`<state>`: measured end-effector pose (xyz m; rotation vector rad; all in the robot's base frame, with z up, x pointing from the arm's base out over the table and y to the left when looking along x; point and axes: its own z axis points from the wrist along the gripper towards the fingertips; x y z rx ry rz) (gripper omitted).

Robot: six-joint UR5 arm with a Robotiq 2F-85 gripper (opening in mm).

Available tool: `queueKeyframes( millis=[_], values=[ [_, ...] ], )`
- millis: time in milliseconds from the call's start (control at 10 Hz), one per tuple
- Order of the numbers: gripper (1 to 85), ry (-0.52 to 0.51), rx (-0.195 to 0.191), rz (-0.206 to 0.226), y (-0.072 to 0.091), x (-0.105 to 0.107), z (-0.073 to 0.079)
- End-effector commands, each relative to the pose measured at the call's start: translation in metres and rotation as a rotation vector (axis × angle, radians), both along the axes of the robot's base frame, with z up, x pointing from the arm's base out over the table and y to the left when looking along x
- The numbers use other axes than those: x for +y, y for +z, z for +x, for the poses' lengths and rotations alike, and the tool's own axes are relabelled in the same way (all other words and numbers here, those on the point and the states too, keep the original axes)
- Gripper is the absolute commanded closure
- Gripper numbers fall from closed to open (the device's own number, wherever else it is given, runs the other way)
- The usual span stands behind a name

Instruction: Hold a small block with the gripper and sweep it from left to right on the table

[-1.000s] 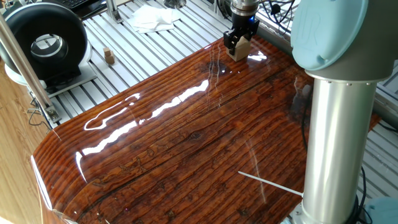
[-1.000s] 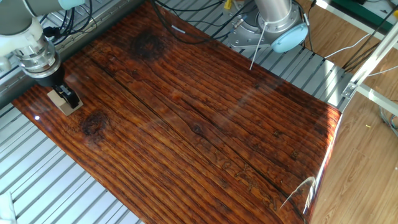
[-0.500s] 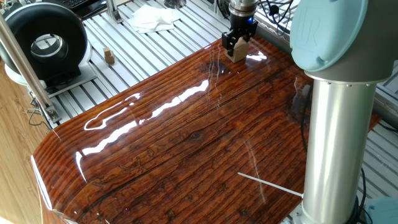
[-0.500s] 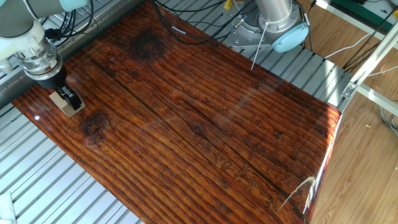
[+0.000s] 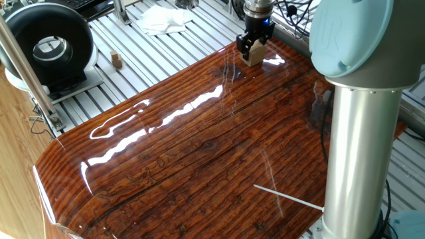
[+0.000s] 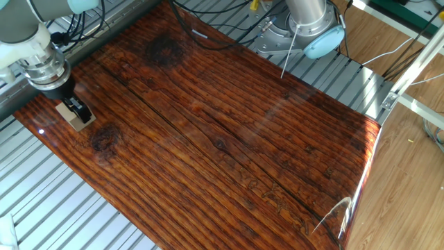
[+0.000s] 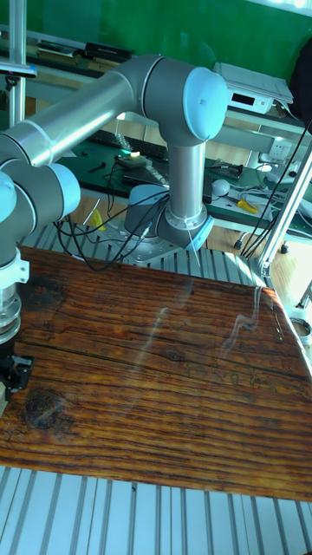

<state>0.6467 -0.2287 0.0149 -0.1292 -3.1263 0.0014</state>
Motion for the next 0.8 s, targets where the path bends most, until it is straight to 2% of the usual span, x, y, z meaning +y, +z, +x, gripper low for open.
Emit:
queueKeyframes(
  millis=[0,200,700],
  values=[
    [84.7,-0.013,-0.012,0.009,0.0005,0.0053,0.0022],
    [84.7,-0.021,-0.013,-0.008,-0.0021,0.0087,0.0031],
    [84.7,-0.029,-0.008,0.021,0.005,0.0126,0.0033]
  ],
)
